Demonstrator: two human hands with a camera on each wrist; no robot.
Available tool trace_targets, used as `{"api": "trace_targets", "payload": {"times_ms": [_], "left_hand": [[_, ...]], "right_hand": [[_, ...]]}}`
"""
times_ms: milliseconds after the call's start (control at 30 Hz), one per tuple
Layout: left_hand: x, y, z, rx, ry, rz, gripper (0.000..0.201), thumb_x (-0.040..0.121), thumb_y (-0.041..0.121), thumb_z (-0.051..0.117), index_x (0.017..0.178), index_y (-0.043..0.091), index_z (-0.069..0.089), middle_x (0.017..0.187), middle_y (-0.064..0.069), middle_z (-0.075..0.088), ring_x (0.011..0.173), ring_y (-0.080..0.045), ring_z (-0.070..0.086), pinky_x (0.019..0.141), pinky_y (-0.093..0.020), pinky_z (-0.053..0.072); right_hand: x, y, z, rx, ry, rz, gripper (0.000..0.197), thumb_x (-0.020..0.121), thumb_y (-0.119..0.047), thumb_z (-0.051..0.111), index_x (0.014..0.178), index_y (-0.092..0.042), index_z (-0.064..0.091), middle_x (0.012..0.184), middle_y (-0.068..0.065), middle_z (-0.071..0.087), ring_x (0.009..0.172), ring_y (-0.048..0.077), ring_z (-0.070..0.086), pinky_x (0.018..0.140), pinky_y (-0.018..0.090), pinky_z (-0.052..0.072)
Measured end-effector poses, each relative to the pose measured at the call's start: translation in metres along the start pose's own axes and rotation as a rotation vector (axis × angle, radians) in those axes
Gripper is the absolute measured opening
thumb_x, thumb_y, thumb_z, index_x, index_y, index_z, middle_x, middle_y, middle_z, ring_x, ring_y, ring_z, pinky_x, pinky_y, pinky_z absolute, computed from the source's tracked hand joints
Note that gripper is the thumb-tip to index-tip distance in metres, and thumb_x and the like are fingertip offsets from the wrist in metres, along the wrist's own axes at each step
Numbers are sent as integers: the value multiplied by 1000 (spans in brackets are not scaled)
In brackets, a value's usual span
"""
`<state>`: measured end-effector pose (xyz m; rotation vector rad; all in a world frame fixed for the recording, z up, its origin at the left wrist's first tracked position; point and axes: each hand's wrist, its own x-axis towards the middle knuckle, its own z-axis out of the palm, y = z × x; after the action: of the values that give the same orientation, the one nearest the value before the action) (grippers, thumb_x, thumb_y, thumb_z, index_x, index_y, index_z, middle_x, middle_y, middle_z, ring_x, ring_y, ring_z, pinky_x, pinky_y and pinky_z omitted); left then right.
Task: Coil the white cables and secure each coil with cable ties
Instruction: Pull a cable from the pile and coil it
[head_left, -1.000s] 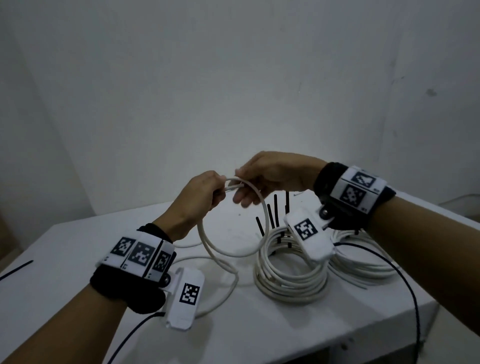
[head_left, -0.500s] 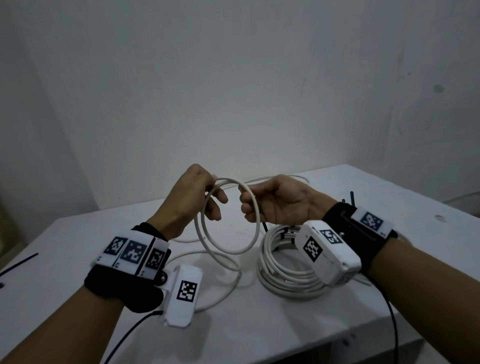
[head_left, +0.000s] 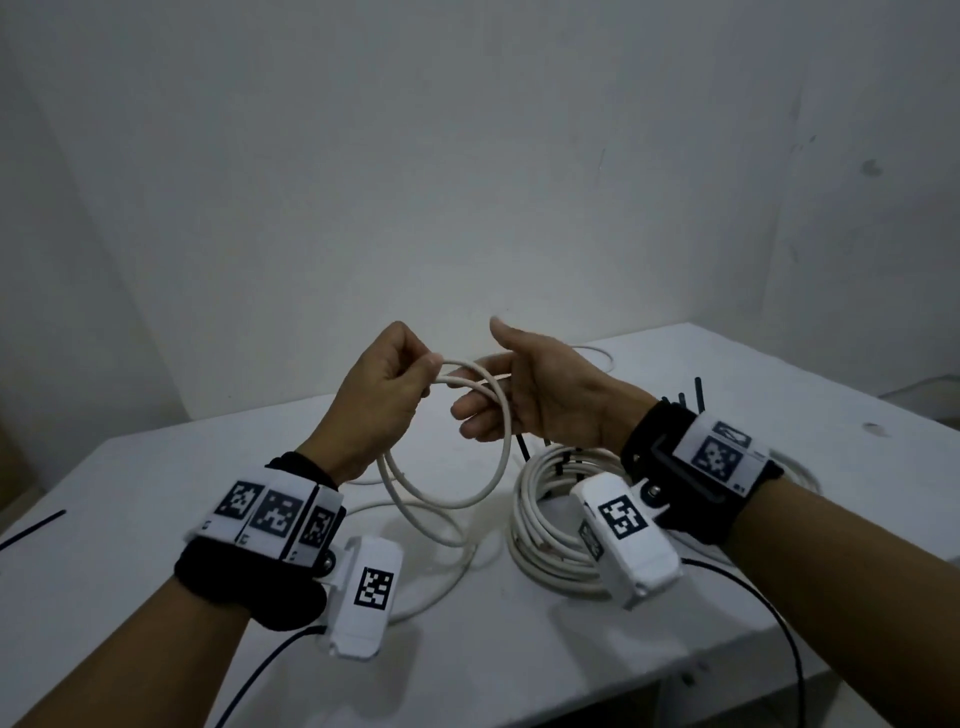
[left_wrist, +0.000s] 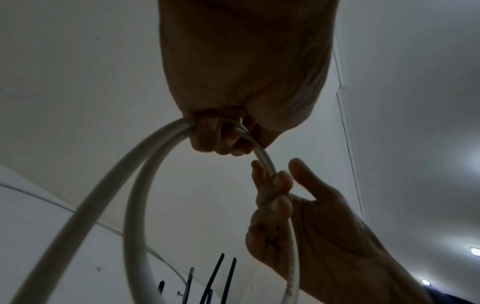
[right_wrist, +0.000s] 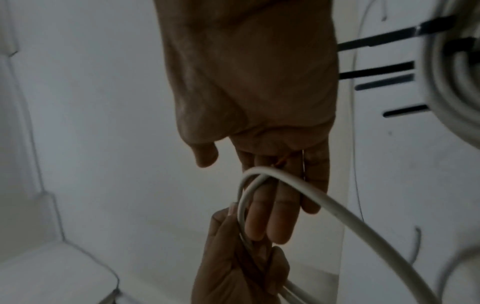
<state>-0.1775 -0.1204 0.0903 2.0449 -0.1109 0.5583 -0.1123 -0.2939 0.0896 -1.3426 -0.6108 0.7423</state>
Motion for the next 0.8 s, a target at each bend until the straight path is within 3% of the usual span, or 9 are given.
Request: {"api": "trace_targets", "payload": {"times_ms": [67, 167, 267, 333, 500, 633, 800], "left_hand": [[0, 0, 1, 0, -1, -11, 21, 99, 19, 50, 78, 16, 46, 64, 6, 49, 48, -1, 42, 51, -19, 32], [0, 0, 2, -65, -27, -76, 22, 100, 20, 48, 79, 15, 46, 65, 3, 50, 52, -6, 40, 47, -19, 31], [-2, 2, 4, -154, -48, -124, 22, 101, 20, 46, 81, 12, 47, 70, -5, 51, 55, -11, 39, 44, -21, 32], [-3, 4, 3, -189, -55, -150, 21, 101, 19, 46, 82, 12, 47, 70, -5, 51, 53, -12, 42, 44, -22, 33], [-5, 10, -5, -353, -97, -238, 18, 100, 18, 47, 84, 10, 47, 62, -3, 49, 47, -14, 41, 44, -25, 32], [-6, 10, -4, -364, -85, -211, 17, 101, 19, 45, 85, 11, 43, 56, 2, 41, 43, -10, 33, 41, -20, 24], [-3, 7, -8, -362, 56, -154, 22, 100, 19, 48, 79, 12, 46, 48, 9, 41, 41, -5, 30, 38, -16, 25]], "right_hand": [[-1, -2, 5, -241, 19, -72, 48, 96, -50, 40, 103, -8, 61, 79, 10, 70, 66, 25, 67, 74, 35, 52], [0, 0, 12, -559, 142, -200, 26, 100, -31, 45, 91, -9, 55, 68, 11, 69, 54, 26, 64, 56, 27, 50], [6, 7, 18, -565, 280, -266, 25, 101, -26, 39, 84, -11, 49, 58, 7, 64, 41, 24, 59, 44, 22, 44], [8, 12, 21, -421, 300, -295, 25, 102, -26, 39, 85, -10, 48, 57, 5, 58, 37, 21, 54, 43, 24, 46], [9, 13, 28, -125, 179, -345, 27, 102, -28, 38, 85, -9, 45, 59, 1, 46, 36, 14, 45, 51, 33, 53], [12, 10, 33, -85, 271, -360, 22, 99, -28, 46, 87, -9, 44, 60, 1, 41, 36, 11, 39, 45, 32, 53], [7, 11, 31, -200, 257, -370, 24, 97, -28, 51, 89, -5, 50, 52, 6, 51, 34, 19, 48, 57, 48, 55]]}}
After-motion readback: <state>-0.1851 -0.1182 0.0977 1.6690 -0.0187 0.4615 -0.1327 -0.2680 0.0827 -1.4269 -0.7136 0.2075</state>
